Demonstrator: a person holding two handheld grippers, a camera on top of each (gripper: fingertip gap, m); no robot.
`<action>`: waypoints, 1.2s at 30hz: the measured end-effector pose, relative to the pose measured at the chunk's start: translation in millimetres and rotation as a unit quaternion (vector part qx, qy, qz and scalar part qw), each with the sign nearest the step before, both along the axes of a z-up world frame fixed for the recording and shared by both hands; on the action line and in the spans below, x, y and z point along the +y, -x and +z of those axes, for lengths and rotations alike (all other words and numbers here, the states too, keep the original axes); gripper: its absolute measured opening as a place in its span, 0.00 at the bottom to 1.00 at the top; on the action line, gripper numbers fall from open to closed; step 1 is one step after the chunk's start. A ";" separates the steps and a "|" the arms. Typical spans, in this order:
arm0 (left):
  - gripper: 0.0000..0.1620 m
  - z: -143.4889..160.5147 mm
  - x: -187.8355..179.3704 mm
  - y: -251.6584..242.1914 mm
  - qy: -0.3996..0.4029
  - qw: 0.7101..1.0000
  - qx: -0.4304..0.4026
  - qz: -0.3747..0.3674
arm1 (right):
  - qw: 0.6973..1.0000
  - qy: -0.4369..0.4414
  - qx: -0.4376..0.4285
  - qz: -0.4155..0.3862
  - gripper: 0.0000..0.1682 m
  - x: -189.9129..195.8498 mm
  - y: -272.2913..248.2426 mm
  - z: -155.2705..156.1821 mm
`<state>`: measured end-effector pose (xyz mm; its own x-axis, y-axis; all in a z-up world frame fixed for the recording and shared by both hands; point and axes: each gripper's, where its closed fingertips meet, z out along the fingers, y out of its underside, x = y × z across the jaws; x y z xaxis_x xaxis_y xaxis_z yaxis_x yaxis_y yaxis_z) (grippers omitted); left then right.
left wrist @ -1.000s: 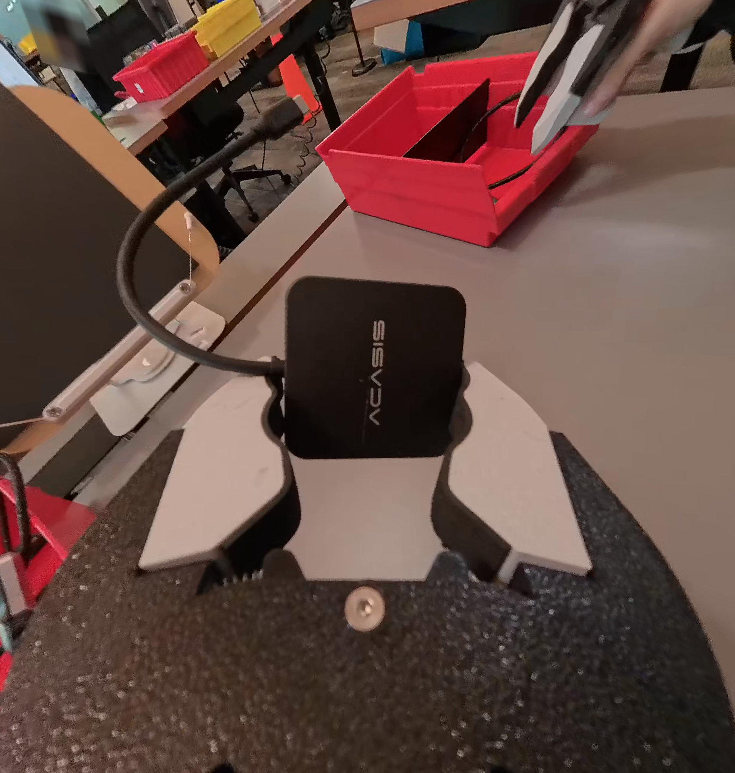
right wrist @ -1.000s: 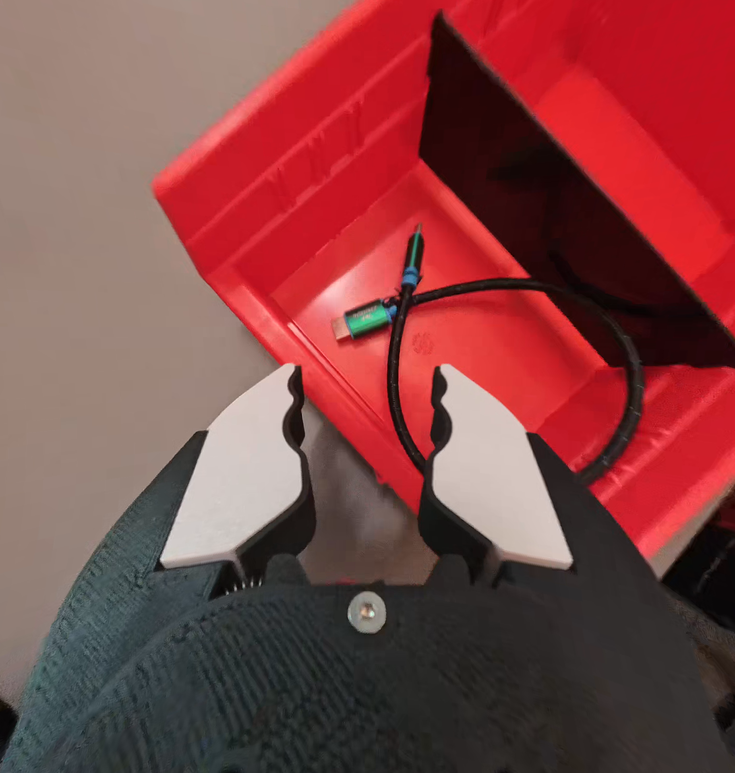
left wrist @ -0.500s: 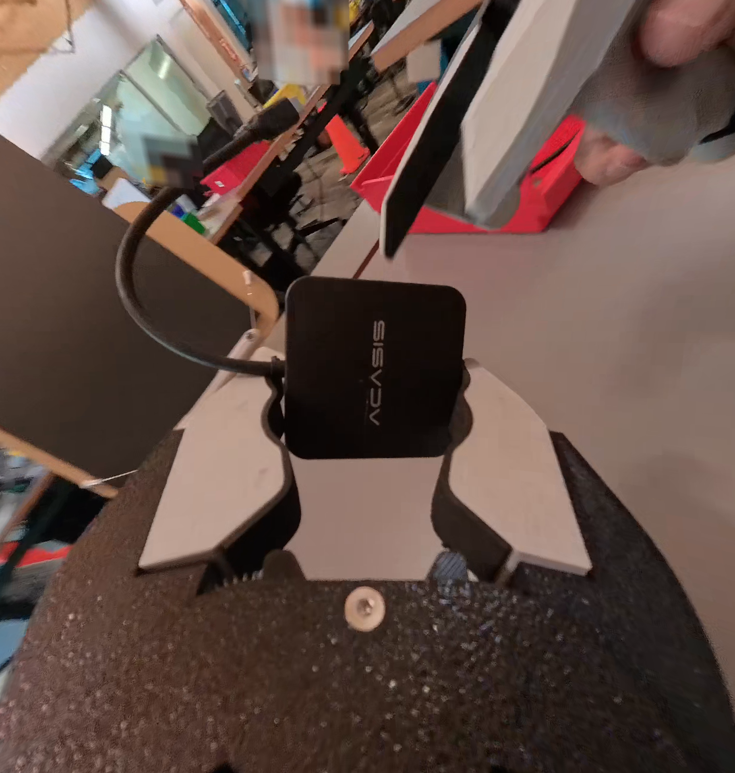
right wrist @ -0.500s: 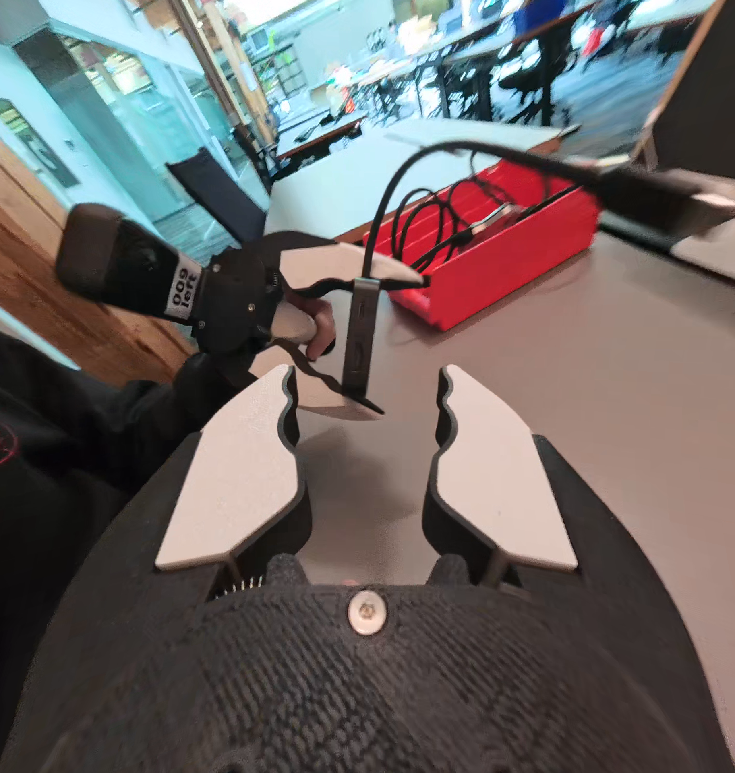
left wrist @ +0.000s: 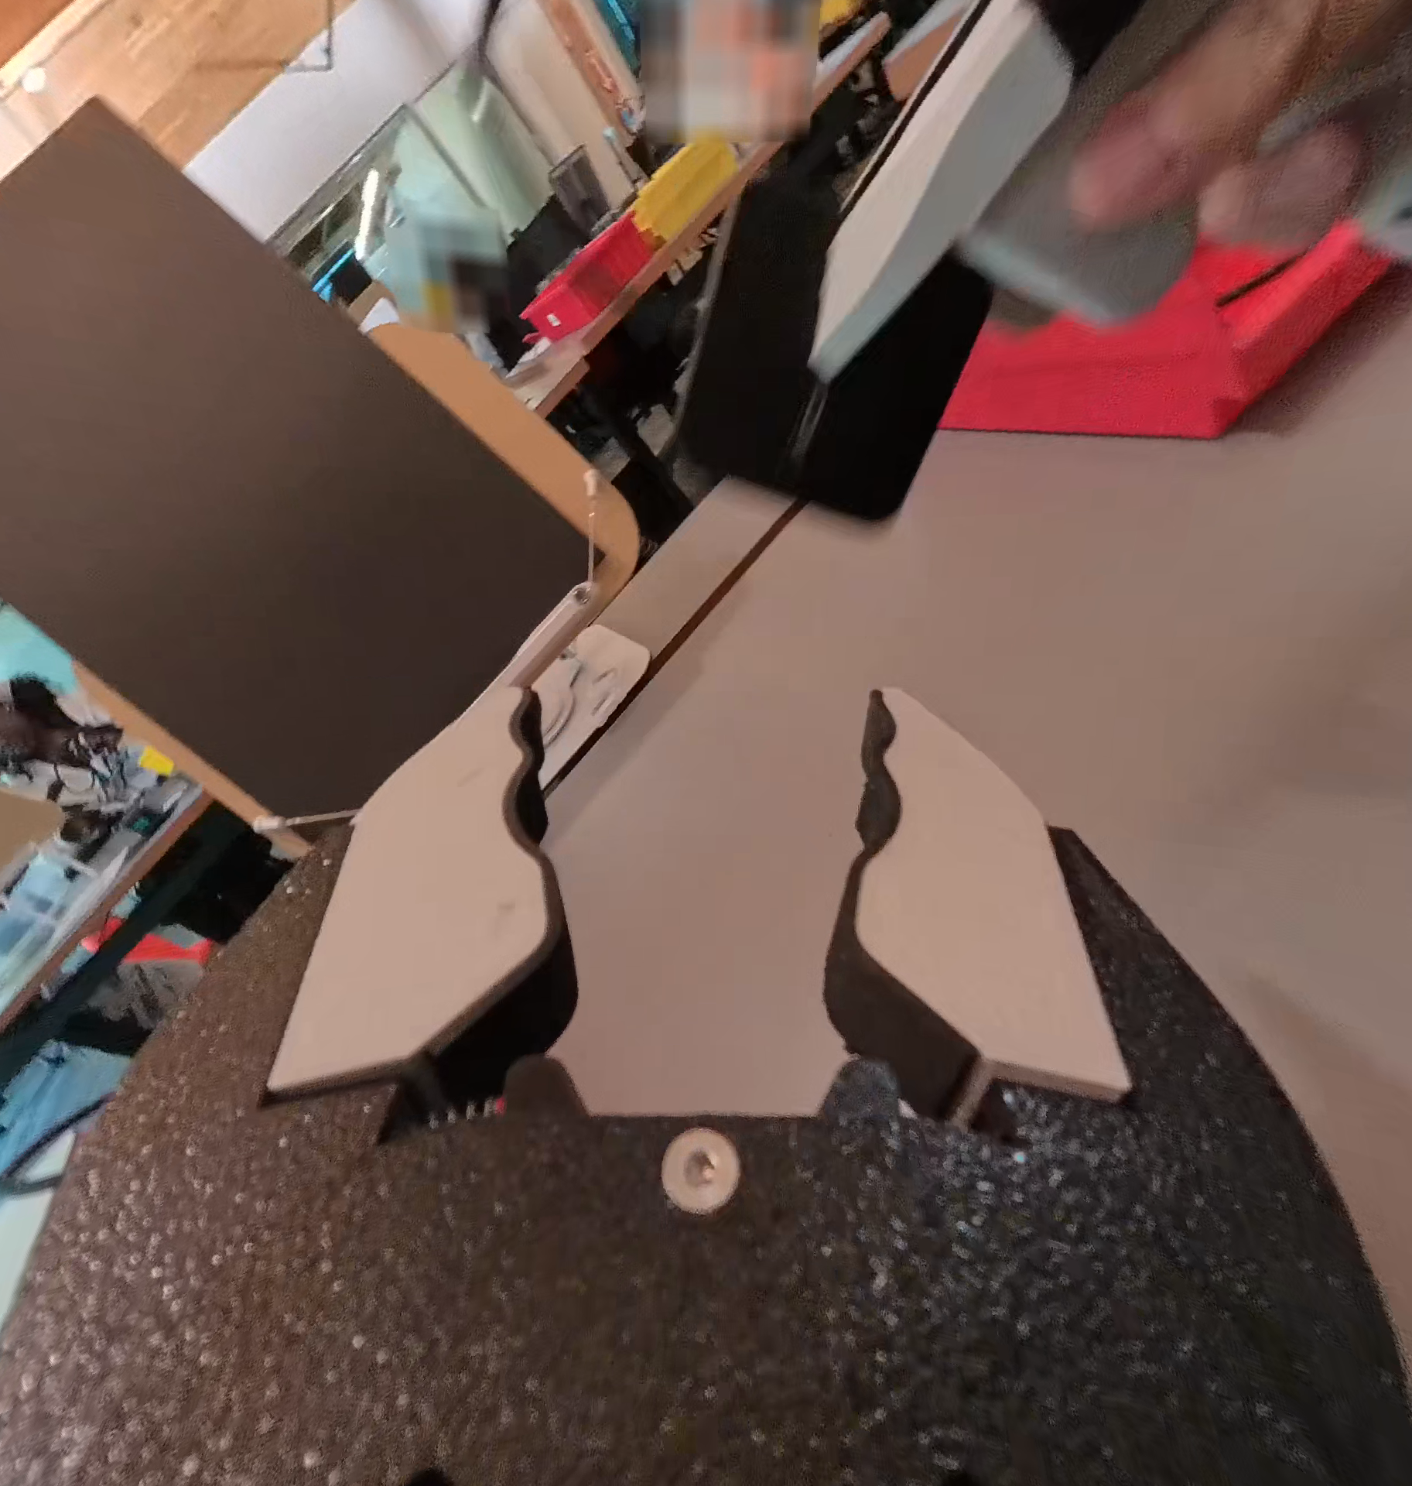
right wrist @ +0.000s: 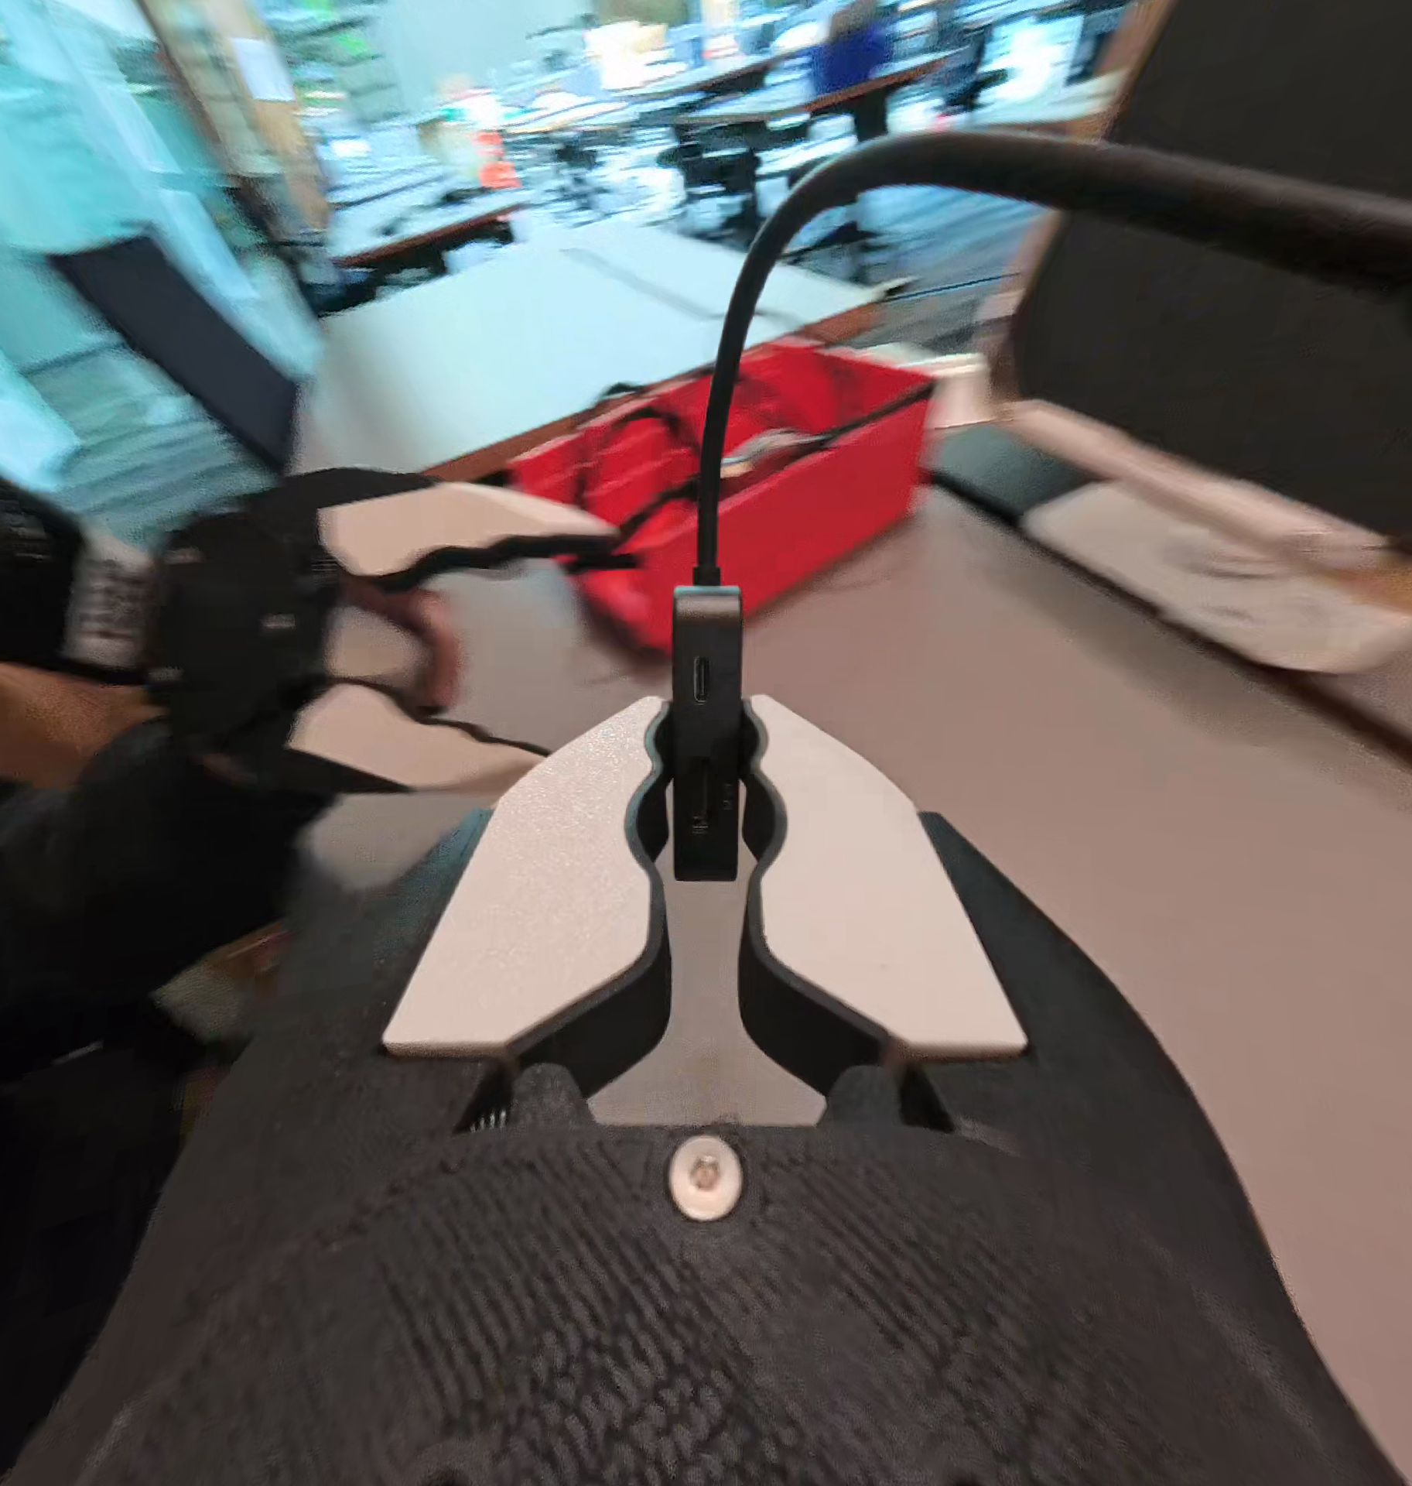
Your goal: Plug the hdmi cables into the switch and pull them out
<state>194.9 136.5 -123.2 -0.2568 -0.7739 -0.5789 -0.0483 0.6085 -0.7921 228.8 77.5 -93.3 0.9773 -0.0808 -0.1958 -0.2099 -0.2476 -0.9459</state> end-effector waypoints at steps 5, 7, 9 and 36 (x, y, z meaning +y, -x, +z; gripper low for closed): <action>0.40 7.7 32.3 2.4 0.073 0.997 -0.001 0.022 | 0.943 0.139 -0.063 -0.295 0.09 -124.1 -167.8 -1.9; 0.38 9.4 39.7 4.0 0.089 0.996 -0.002 0.023 | 0.899 0.222 -0.092 -0.366 0.08 -173.2 -223.0 -13.9; 0.37 10.5 45.1 5.4 0.094 0.995 -0.001 0.025 | 0.863 0.295 -0.130 -0.388 0.09 -205.5 -262.2 -27.1; 0.35 -20.0 122.5 4.2 0.150 0.982 0.040 0.103 | 0.933 0.198 -0.131 -0.269 0.26 -123.1 -200.7 -29.4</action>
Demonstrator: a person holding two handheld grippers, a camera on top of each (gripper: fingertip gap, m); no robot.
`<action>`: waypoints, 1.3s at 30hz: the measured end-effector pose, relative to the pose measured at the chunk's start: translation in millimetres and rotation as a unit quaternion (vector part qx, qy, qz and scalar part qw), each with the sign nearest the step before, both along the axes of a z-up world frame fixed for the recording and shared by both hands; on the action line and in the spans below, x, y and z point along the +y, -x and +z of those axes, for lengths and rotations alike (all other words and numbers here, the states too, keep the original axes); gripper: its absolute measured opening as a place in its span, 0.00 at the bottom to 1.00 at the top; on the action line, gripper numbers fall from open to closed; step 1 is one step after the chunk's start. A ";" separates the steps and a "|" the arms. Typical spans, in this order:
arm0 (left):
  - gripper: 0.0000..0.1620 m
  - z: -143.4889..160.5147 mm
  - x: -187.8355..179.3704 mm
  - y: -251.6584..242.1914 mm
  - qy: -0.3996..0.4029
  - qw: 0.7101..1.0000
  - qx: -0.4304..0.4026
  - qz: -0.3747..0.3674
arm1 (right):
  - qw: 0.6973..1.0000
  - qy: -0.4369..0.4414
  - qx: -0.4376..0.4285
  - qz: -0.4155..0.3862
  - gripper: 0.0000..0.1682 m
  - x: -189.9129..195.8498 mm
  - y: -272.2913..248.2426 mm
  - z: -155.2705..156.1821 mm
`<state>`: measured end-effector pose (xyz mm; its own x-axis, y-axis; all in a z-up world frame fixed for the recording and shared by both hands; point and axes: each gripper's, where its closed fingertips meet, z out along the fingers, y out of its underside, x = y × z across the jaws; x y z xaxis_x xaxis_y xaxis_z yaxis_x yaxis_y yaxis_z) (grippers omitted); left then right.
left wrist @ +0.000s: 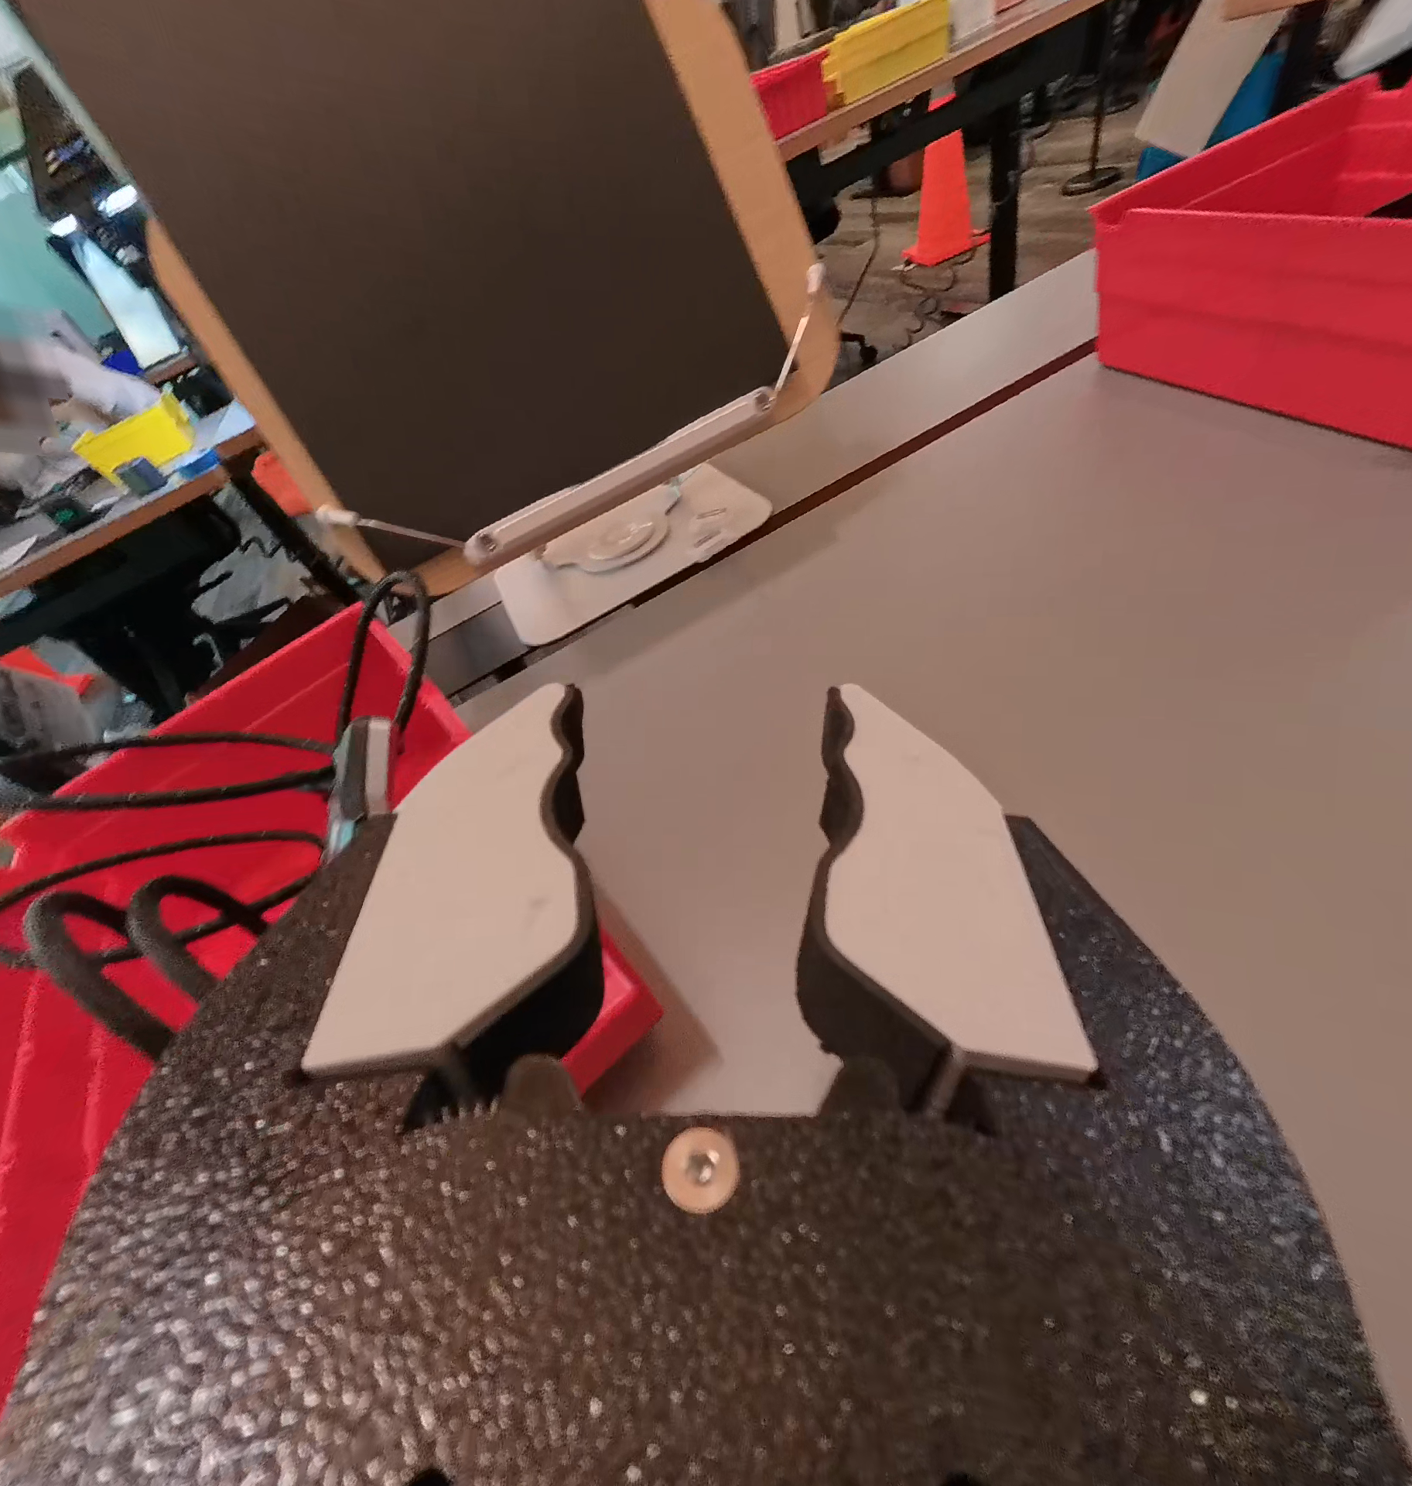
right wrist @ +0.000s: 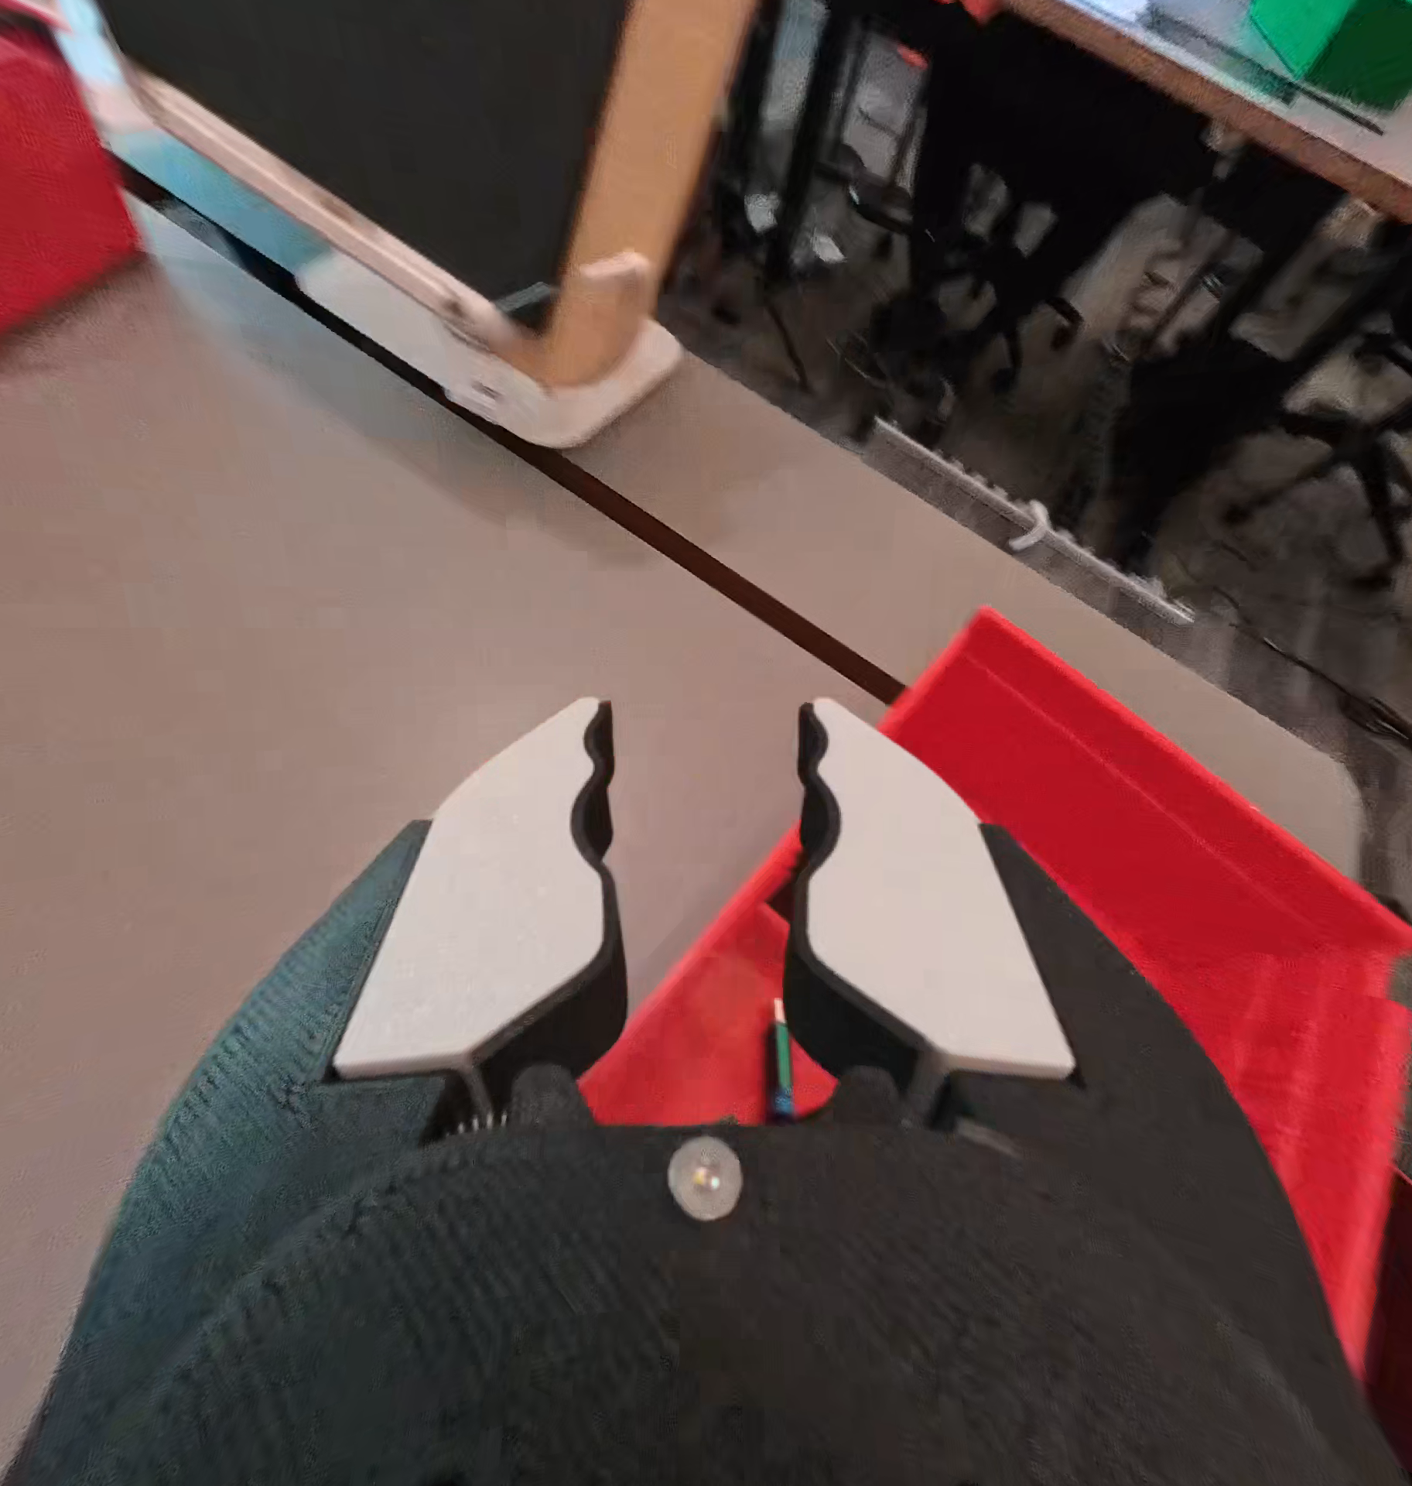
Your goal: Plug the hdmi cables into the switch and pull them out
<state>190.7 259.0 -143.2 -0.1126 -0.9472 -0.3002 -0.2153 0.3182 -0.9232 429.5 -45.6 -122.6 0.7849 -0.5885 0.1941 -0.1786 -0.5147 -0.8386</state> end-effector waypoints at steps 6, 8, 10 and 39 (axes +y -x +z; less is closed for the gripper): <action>0.35 -2.6 45.7 11.7 0.140 0.986 0.012 0.090 | 0.988 -0.111 -0.007 0.105 0.26 53.0 103.4 -10.9; 0.35 -9.8 56.8 13.7 0.193 0.975 0.029 0.104 | 0.987 -0.114 -0.021 0.108 0.25 52.8 116.5 -20.5; 0.35 -18.5 69.4 15.2 0.222 0.966 0.056 0.122 | 0.988 -0.102 -0.033 0.111 0.25 48.3 123.5 -29.3; 0.34 -66.2 131.5 -20.2 0.280 0.804 0.417 0.319 | 0.977 -0.150 -0.031 0.149 0.22 36.9 125.0 -36.2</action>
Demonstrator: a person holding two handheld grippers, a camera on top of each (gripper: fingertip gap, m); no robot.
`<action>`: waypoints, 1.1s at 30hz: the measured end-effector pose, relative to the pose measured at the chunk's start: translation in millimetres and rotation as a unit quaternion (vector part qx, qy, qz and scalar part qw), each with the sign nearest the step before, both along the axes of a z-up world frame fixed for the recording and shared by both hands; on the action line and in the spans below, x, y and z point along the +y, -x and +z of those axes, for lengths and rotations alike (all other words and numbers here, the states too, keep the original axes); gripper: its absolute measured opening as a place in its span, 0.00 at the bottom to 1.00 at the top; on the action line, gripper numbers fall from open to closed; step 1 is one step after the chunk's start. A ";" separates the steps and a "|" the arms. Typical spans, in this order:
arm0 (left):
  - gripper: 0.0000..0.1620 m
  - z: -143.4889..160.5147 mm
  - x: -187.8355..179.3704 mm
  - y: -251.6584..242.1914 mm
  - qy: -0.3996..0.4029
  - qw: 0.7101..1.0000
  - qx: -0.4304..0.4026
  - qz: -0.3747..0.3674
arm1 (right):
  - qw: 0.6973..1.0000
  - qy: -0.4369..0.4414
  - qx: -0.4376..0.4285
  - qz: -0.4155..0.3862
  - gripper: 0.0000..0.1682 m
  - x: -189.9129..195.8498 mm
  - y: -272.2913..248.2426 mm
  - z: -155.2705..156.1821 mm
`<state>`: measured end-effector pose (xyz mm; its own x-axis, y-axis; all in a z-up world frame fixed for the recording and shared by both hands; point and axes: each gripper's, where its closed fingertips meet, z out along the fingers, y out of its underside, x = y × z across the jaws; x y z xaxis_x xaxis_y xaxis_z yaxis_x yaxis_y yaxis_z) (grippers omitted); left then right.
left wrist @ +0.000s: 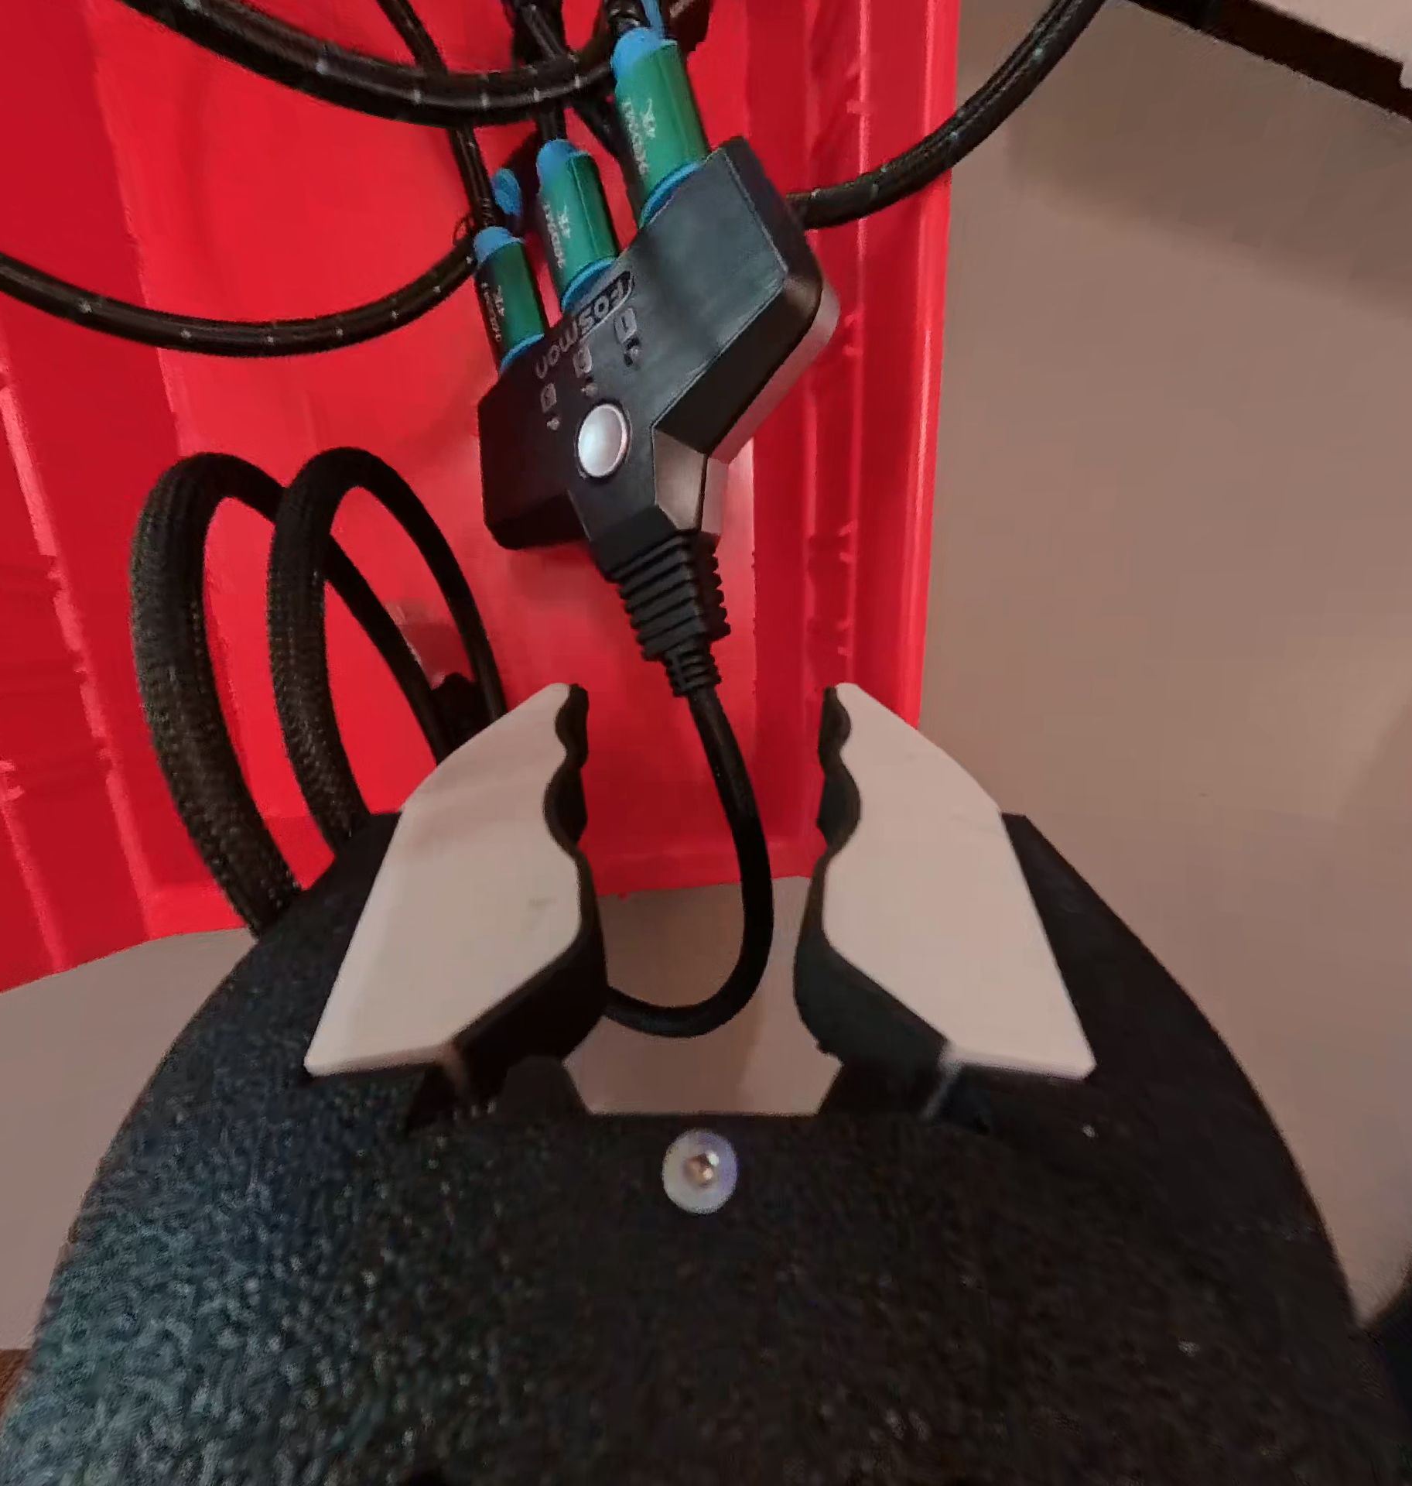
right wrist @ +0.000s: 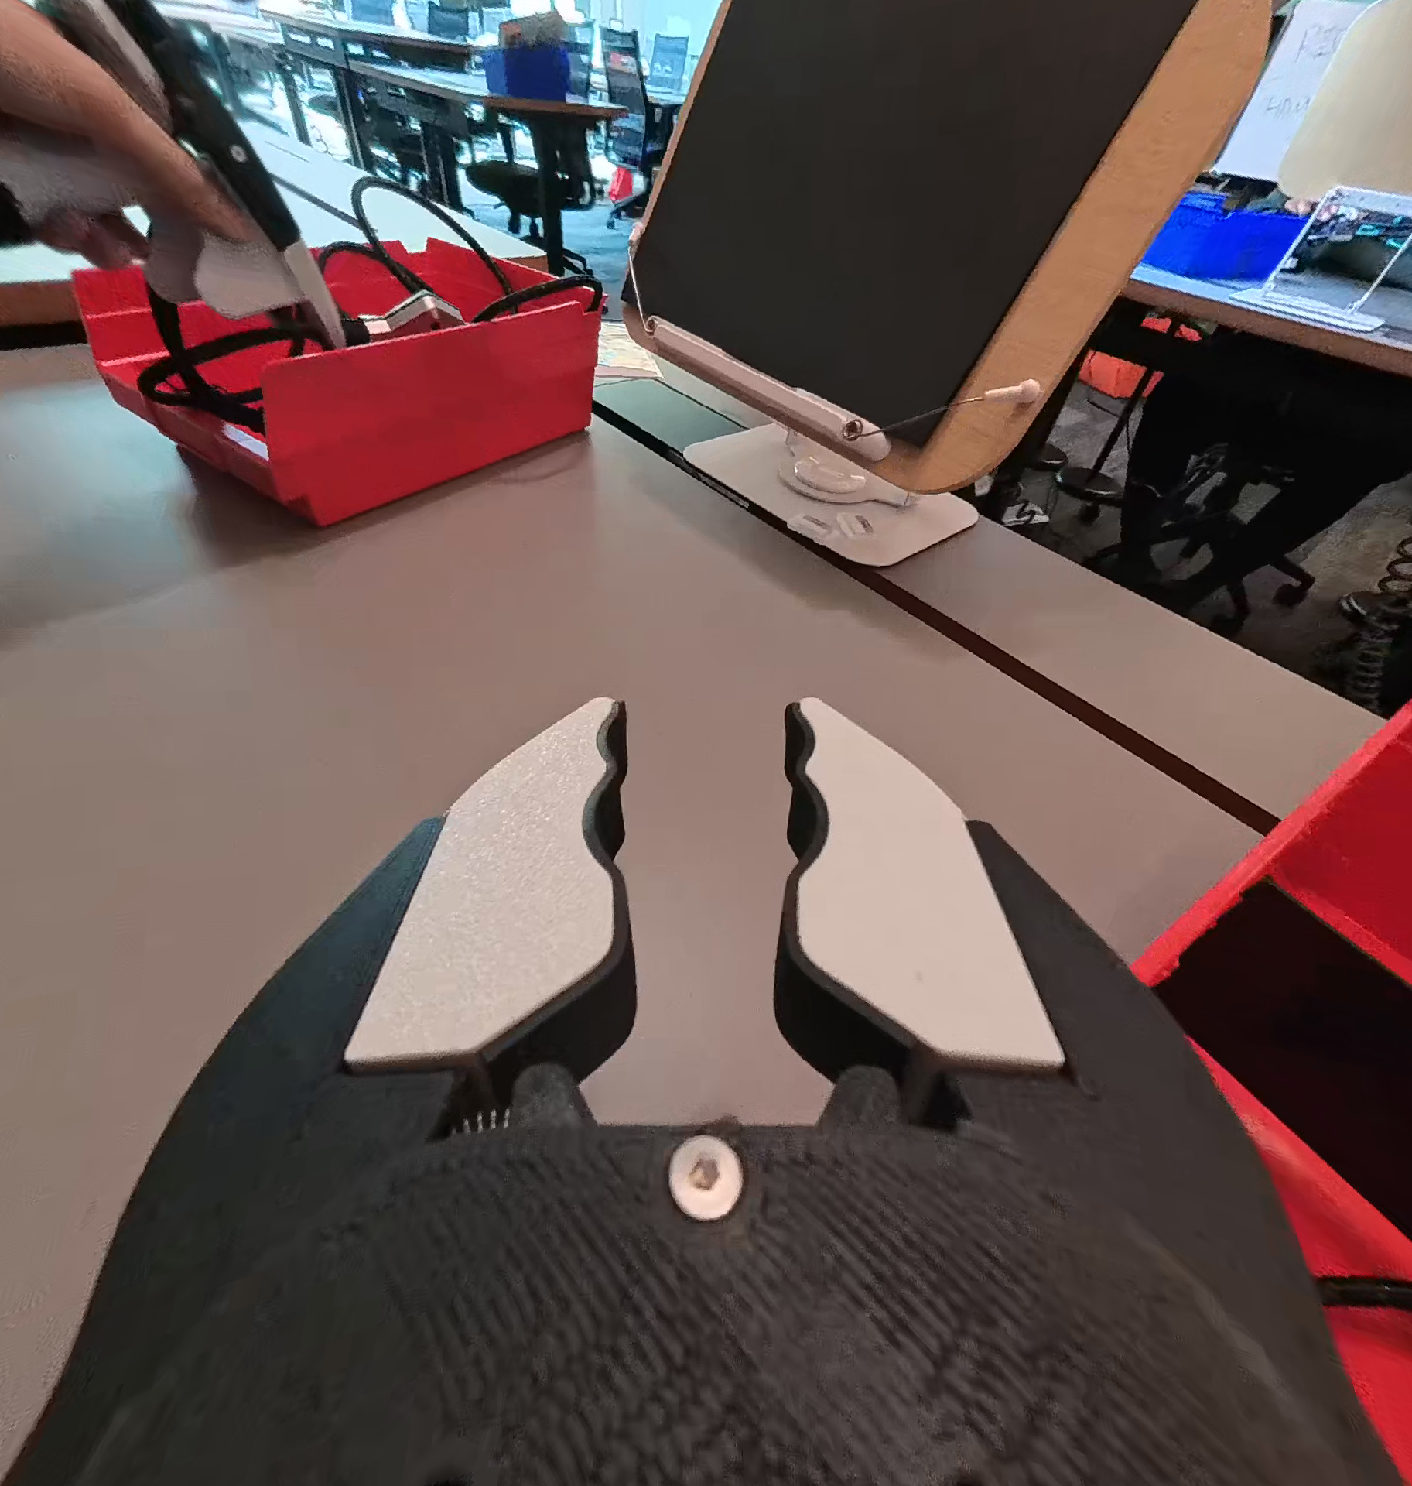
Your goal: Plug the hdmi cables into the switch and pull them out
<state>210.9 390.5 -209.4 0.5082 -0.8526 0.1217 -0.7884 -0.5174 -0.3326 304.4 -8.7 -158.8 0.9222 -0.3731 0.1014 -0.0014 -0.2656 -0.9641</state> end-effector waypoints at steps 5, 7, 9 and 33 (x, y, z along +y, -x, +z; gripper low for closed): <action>0.31 -5.6 -12.1 -1.9 0.064 0.997 0.050 0.000 | 1.000 0.002 0.002 0.005 0.22 -0.2 -0.1 -3.6; 0.27 -5.1 -15.0 -8.0 0.103 0.993 0.039 0.031 | 1.000 0.008 -0.001 0.005 0.22 -0.6 -0.1 -5.2; 0.28 -4.1 -12.0 -12.7 0.130 0.990 0.024 0.057 | 1.000 0.013 -0.006 0.006 0.22 -0.7 0.3 -5.2; 0.28 -33.1 -7.4 -1.3 0.272 0.955 0.017 0.116 | 0.999 0.025 0.014 0.029 0.21 2.4 3.0 -20.6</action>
